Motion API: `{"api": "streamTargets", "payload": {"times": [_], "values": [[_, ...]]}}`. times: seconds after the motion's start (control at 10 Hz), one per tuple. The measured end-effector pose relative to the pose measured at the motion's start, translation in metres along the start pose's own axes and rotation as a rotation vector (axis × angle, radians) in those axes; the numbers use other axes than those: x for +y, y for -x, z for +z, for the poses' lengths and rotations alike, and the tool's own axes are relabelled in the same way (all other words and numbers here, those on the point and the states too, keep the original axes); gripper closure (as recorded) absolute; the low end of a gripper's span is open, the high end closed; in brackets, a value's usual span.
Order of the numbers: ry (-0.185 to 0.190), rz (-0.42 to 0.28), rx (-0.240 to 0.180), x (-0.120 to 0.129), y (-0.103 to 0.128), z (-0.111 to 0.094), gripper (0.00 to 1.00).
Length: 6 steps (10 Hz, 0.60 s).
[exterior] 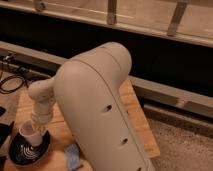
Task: Place the ceramic cup in the ceramic bowl
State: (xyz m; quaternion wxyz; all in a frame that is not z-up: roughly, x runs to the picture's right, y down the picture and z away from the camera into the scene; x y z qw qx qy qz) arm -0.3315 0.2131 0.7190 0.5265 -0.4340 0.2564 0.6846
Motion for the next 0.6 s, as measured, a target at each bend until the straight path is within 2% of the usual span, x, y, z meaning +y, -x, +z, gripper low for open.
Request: {"api": "streamTargets", "payload": {"times": [0.1,0.3,0.6], "values": [[-0.005,0.002,-0.008,0.000,0.000,-0.002,0.20],[-0.017,-0.001,-0.051,0.003,-0.002,-0.018,0.20],[-0.042,-0.013,-0.147,0.015,-0.010,-0.078,0.20]]}}
